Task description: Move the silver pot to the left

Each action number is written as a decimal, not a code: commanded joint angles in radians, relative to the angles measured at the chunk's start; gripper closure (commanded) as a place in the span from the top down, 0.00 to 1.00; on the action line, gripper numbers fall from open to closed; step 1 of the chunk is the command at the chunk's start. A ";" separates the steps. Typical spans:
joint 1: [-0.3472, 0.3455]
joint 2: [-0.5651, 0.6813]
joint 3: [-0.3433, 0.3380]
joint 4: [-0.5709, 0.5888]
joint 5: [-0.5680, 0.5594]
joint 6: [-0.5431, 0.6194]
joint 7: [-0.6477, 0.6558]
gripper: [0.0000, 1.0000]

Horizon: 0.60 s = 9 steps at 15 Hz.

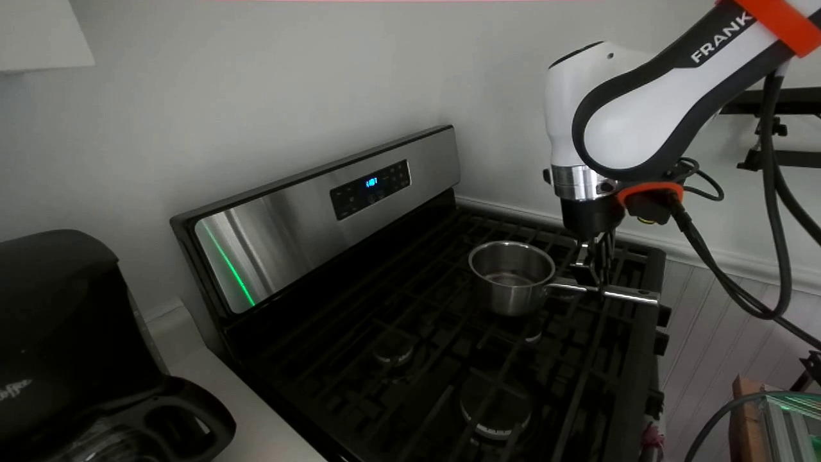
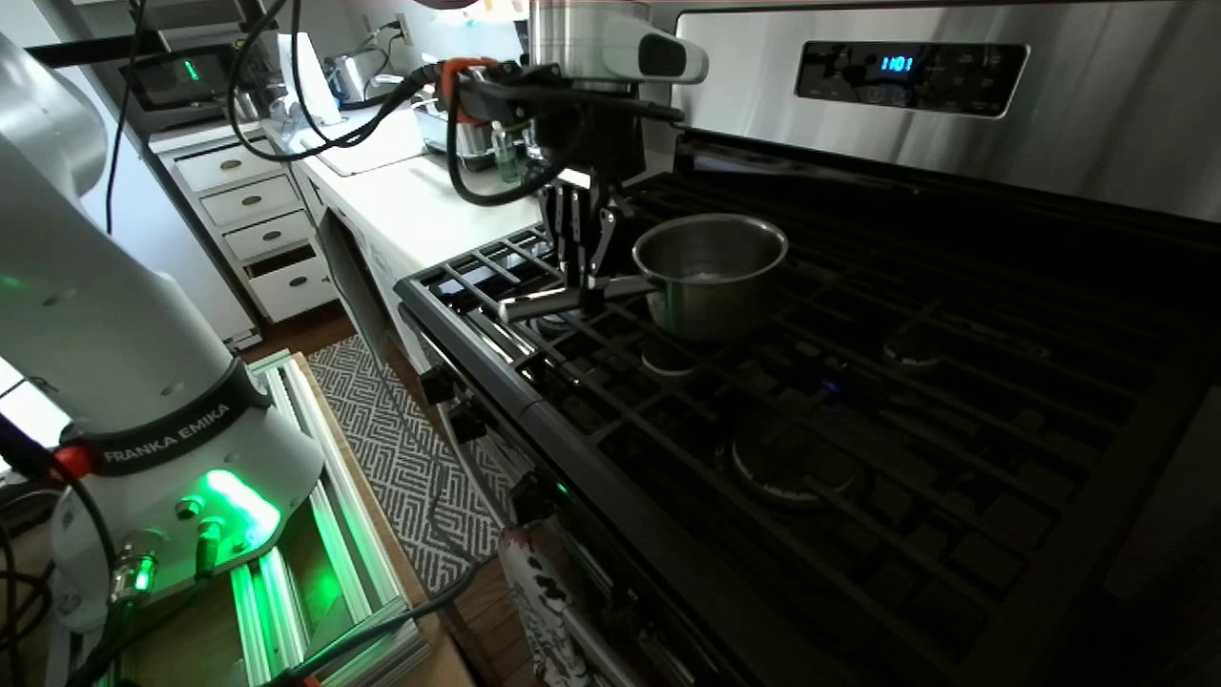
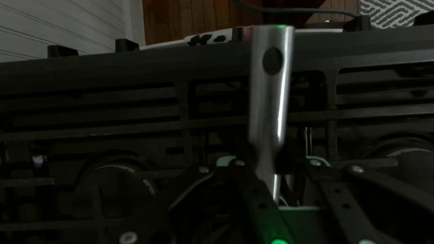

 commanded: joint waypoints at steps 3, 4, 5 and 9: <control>0.009 -0.024 0.002 -0.040 -0.025 0.019 -0.023 0.66; 0.010 -0.026 0.002 -0.042 -0.022 0.020 -0.023 0.74; 0.011 -0.030 0.001 -0.043 -0.018 0.023 -0.022 0.81; 0.007 -0.089 -0.005 -0.048 -0.011 0.046 -0.023 1.00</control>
